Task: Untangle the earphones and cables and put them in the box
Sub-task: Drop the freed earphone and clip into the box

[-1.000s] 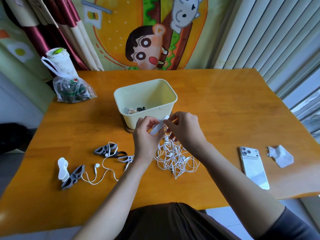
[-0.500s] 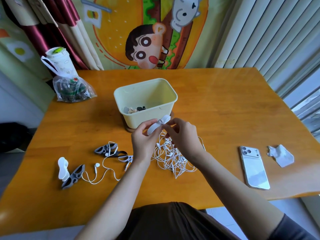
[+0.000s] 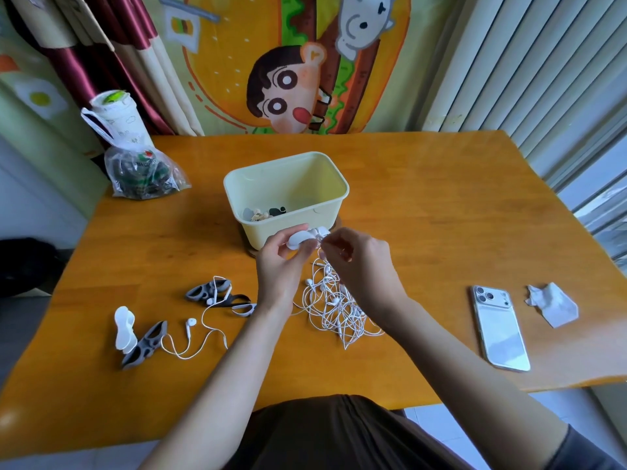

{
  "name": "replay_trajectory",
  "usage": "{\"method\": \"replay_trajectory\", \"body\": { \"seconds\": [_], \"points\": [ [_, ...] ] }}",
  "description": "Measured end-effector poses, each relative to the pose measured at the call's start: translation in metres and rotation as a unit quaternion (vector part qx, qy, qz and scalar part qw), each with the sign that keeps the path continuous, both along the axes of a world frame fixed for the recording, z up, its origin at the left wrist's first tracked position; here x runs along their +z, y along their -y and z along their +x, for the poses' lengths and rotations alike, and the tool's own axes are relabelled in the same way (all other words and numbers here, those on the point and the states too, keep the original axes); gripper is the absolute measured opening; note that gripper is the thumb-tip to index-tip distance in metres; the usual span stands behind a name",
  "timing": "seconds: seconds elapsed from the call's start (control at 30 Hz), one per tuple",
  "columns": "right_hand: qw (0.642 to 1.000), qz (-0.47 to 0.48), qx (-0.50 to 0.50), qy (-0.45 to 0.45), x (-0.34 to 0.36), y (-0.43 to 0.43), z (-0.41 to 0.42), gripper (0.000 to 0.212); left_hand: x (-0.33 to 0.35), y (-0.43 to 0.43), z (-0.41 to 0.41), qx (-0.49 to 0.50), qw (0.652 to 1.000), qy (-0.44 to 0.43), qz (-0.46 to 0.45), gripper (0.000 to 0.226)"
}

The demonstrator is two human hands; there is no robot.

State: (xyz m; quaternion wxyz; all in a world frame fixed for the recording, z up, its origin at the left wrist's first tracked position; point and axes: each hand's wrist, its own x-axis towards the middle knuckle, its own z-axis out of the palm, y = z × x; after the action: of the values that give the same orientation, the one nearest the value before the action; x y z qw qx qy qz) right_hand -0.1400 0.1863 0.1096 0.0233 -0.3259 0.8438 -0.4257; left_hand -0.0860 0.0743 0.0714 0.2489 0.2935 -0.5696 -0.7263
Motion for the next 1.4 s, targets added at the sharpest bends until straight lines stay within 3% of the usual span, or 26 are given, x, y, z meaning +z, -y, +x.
{"method": "replay_trajectory", "body": {
  "seconds": [0.17, 0.33, 0.43, 0.5, 0.6, 0.77, 0.93, 1.13, 1.4],
  "points": [
    [0.997, 0.047, 0.018, -0.060, 0.005, 0.000, -0.021, 0.011, 0.001, -0.002, -0.002, -0.039, 0.999, -0.003, -0.021, 0.023],
    [0.997, 0.061, 0.030, 0.023, 0.003, -0.003, -0.031, 0.013, 0.002, 0.003, -0.003, -0.060, 0.998, -0.017, -0.017, 0.031],
    [0.998, 0.053, 0.016, 0.043, 0.001, -0.005, -0.029, 0.010, 0.002, 0.003, -0.004, -0.030, 0.999, -0.026, 0.038, 0.037],
    [0.998, 0.037, 0.008, 0.057, -0.001, -0.004, -0.027, 0.009, 0.002, 0.001, -0.005, -0.010, 0.996, -0.023, 0.080, 0.028],
    [0.997, 0.014, -0.007, 0.079, -0.003, -0.003, -0.022, 0.007, 0.002, -0.004, -0.004, -0.006, 0.998, -0.004, 0.066, 0.010],
    [0.995, 0.008, -0.037, 0.095, -0.006, -0.006, -0.021, 0.004, 0.005, -0.005, -0.002, -0.059, 0.994, 0.000, 0.092, 0.016],
    [0.995, 0.009, -0.028, 0.094, -0.006, -0.007, -0.017, 0.003, 0.007, -0.009, -0.003, -0.086, 0.995, 0.004, 0.042, 0.023],
    [0.998, 0.030, -0.010, 0.055, -0.007, -0.009, -0.014, 0.009, 0.003, -0.009, 0.001, -0.063, 0.998, 0.008, 0.009, 0.016],
    [1.000, 0.012, 0.002, 0.025, -0.004, -0.007, -0.009, 0.006, 0.007, -0.013, 0.003, -0.039, 0.992, -0.006, 0.121, 0.010]
  ]
}}
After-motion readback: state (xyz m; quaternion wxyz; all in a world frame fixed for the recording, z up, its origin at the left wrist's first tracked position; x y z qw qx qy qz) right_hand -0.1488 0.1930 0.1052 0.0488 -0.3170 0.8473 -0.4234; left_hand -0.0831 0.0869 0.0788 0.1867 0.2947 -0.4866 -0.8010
